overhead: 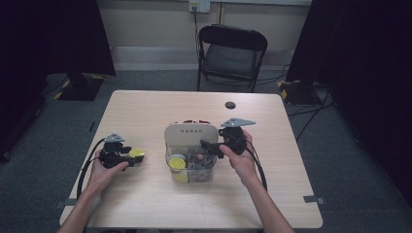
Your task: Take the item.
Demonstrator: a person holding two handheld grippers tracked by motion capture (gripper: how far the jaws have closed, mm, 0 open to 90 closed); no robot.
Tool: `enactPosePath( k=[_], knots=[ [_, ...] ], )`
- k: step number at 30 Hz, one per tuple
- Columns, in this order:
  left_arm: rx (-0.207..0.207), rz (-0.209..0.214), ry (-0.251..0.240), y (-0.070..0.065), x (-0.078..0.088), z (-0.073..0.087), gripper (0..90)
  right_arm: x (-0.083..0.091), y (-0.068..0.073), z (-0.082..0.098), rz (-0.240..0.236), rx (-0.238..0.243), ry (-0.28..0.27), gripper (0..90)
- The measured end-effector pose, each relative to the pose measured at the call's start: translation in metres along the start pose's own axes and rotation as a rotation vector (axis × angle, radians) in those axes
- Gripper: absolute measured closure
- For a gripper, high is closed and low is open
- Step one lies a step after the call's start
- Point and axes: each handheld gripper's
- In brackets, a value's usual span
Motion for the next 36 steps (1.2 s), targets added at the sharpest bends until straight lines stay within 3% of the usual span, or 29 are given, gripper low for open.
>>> enactPosePath(
  k=[7, 12, 15, 21, 25, 28, 36],
  knots=[
    [0.028, -0.013, 0.003, 0.003, 0.012, 0.008, 17.9, 0.003, 0.001, -0.001, 0.006, -0.002, -0.005, 13.4],
    [-0.008, -0.038, 0.048, 0.003, 0.022, 0.013, 17.4, 0.005, 0.002, -0.002, 0.014, 0.000, -0.013, 13.7],
    [-0.001, -0.053, 0.016, 0.002, 0.027, 0.018, 17.9, 0.007, 0.001, -0.002, 0.016, 0.000, -0.016, 13.8],
    [-0.025, -0.084, 0.047, -0.001, 0.027, 0.037, 18.6, 0.008, 0.001, -0.001, 0.008, -0.003, -0.014, 14.0],
    [-0.040, -0.102, 0.029, -0.004, 0.026, 0.040, 18.7, 0.007, 0.000, -0.002, 0.004, -0.003, -0.016, 13.9],
    [-0.083, -0.151, -0.011, -0.009, 0.024, 0.045, 17.4, 0.008, 0.001, -0.004, 0.005, -0.002, -0.022, 14.0],
    [-0.077, -0.167, -0.020, -0.009, 0.021, 0.045, 14.7, 0.010, 0.002, -0.011, 0.001, 0.006, -0.027, 14.6]
  ],
)
Point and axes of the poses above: each handheld gripper's, and its own axes: x roughly backward along the jaws, z roughly out of its underside, y roughly to its left, and after that the axes turned 15 degrees about -z, right-handed
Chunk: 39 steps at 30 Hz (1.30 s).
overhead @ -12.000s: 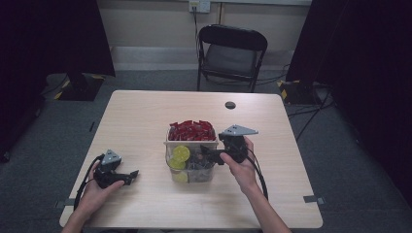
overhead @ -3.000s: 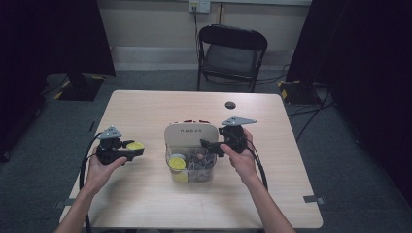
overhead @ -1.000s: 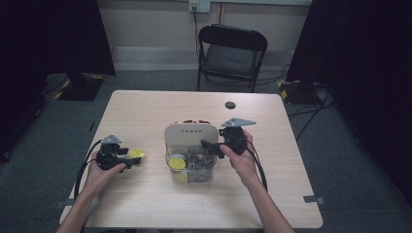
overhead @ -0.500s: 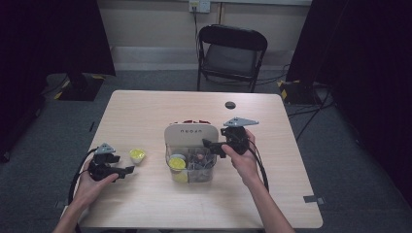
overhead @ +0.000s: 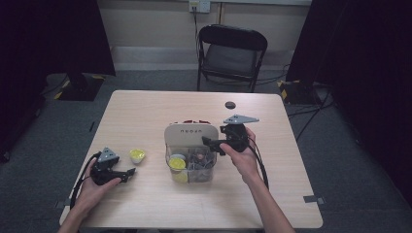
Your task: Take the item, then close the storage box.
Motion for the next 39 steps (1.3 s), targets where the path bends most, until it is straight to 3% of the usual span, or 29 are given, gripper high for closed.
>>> enactPosePath(
  k=[6, 9, 18, 22, 28, 32, 39],
  knots=[
    [0.000, 0.000, 0.000, 0.000, 0.000, 0.000, 14.7, 0.002, 0.004, -0.009, -0.037, 0.021, -0.014, 25.3],
    [0.000, 0.000, 0.000, 0.000, 0.000, 0.000, 14.7, 0.004, 0.009, -0.013, -0.075, 0.051, -0.035, 40.4],
    [0.000, 0.000, -0.001, 0.000, 0.000, 0.000, 14.6, 0.005, 0.017, -0.014, -0.099, 0.061, -0.042, 45.7],
    [0.000, 0.000, 0.000, 0.000, 0.000, 0.000, 14.7, 0.009, 0.015, -0.014, -0.145, 0.055, -0.048, 49.1],
    [0.001, 0.001, 0.000, 0.000, 0.000, 0.000, 14.7, 0.010, 0.018, -0.012, -0.151, 0.068, -0.044, 47.4],
    [0.001, 0.001, 0.000, 0.000, 0.000, 0.000, 14.7, 0.009, 0.022, -0.010, -0.179, 0.067, -0.033, 47.1],
    [0.002, 0.001, 0.000, 0.000, 0.000, 0.000, 14.7, 0.003, 0.024, -0.008, -0.171, 0.064, -0.040, 47.0]
  ],
)
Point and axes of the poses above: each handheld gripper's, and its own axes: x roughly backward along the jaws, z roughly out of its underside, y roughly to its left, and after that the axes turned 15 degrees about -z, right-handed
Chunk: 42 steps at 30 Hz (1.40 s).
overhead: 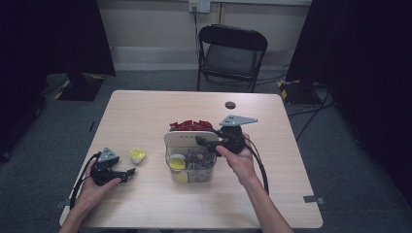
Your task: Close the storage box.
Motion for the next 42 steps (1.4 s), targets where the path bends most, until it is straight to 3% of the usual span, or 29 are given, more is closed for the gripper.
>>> enactPosePath(
  k=[12, 18, 29, 42],
  knots=[
    [0.003, -0.007, 0.001, 0.000, 0.000, 0.000, 14.6, 0.000, 0.000, 0.007, 0.001, -0.041, 0.003, 42.0],
    [0.011, -0.010, -0.001, -0.001, 0.001, 0.001, 14.6, 0.006, 0.007, 0.009, 0.035, -0.023, 0.000, 29.9],
    [0.011, -0.009, -0.002, -0.001, 0.000, 0.001, 14.6, 0.017, 0.012, 0.016, 0.029, -0.006, 0.030, 27.2],
    [0.010, -0.009, -0.001, -0.001, 0.001, 0.001, 14.6, 0.017, 0.015, 0.027, 0.038, -0.016, 0.065, 25.7]
  ],
)
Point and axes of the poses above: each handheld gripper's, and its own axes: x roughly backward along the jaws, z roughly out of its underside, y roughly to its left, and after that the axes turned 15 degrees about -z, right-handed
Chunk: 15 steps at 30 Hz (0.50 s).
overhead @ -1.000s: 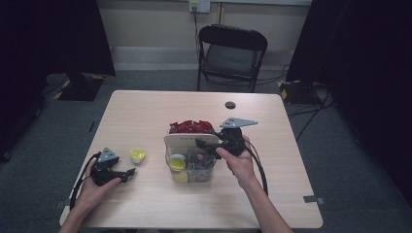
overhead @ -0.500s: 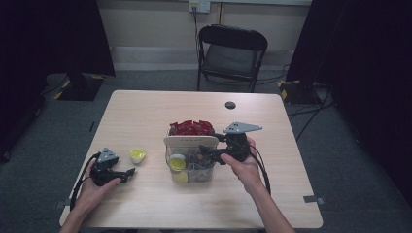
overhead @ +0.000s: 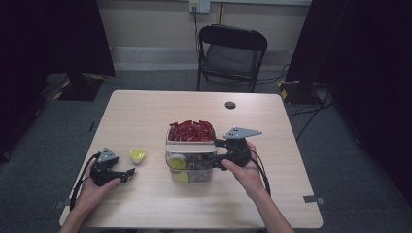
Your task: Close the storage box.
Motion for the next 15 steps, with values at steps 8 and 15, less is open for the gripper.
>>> enactPosePath(
  k=[8, 15],
  knots=[
    [0.000, 0.000, 0.000, 0.000, 0.000, 0.000, 14.6, 0.006, -0.003, 0.004, 0.030, -0.012, -0.008, 18.7],
    [0.000, 0.000, 0.000, 0.000, 0.000, 0.000, 14.6, 0.005, -0.007, 0.012, 0.039, -0.026, -0.012, 16.9]
  ],
)
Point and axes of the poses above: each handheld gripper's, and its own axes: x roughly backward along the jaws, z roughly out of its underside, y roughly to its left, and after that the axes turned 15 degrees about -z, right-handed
